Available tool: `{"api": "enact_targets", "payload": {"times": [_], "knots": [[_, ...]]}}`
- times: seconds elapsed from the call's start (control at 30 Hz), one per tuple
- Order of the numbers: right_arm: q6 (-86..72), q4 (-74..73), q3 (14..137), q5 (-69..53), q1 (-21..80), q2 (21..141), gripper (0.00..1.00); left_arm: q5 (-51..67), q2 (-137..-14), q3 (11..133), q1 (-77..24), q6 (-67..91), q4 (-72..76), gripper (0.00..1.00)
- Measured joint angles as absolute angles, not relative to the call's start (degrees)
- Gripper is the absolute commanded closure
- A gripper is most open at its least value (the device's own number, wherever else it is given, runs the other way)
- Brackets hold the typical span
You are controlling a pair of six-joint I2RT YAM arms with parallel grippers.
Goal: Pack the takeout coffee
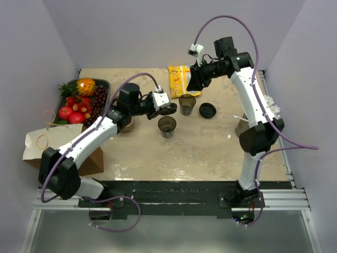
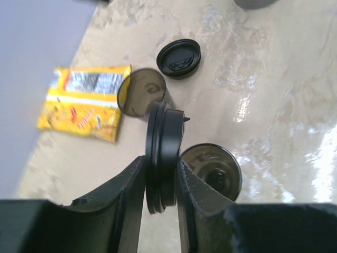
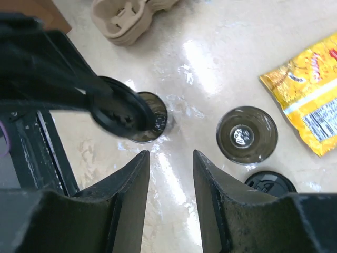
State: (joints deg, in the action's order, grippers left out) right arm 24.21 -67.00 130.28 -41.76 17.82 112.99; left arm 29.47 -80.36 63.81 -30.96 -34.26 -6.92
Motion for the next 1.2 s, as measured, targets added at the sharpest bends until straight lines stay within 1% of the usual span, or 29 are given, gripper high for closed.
{"api": "enact_targets", "payload": {"times": [0.07,0.2,0.33,0.43,0.5,0.67,0.83,0.93,1.07,1.2], "knots": [[23.3,-66.1,129.0,-42.2,16.6,113.1,0.54,31.4,-80.5,63.8,-27.6,-26.4,-6.8,0.6],[22.8,-65.9,127.4,-43.6,17.3,115.0,0.53,35.1,-82.1,63.9,-22.1,-14.4,-6.4,0.6],[22.7,-65.8,127.3,-44.7,18.2,118.8,0.53,38.4,-85.4,64.0,-21.1,-6.7,-6.2,0.6],[22.7,-65.7,127.1,-44.8,18.3,120.8,0.53,39.9,-87.1,63.8,-21.2,-2.2,-5.1,0.54],[22.7,-65.6,126.8,-44.8,18.3,121.3,0.52,40.4,-87.4,63.8,-21.2,-0.4,-4.4,0.51],[22.6,-62.3,120.8,-44.8,18.3,120.3,0.52,40.7,-87.5,63.8,-21.2,2.0,-3.4,0.49],[19.9,-58.3,114.9,-44.2,18.5,119.8,0.52,39.9,-87.9,63.8,-21.1,3.0,-3.0,0.42],[16.4,-54.7,111.2,-42.3,19.3,118.5,0.51,37.8,-88.1,63.5,-20.8,4.4,-2.5,0.37],[9.7,-50.9,106.0,-40.8,20.9,115.3,0.46,36.6,-89.5,62.8,-20.0,6.0,-2.2,0.34],[4.8,-48.0,105.3,-39.9,23.0,114.6,0.46,36.5,-91.7,62.0,-19.7,6.7,-1.1,0.33]]}}
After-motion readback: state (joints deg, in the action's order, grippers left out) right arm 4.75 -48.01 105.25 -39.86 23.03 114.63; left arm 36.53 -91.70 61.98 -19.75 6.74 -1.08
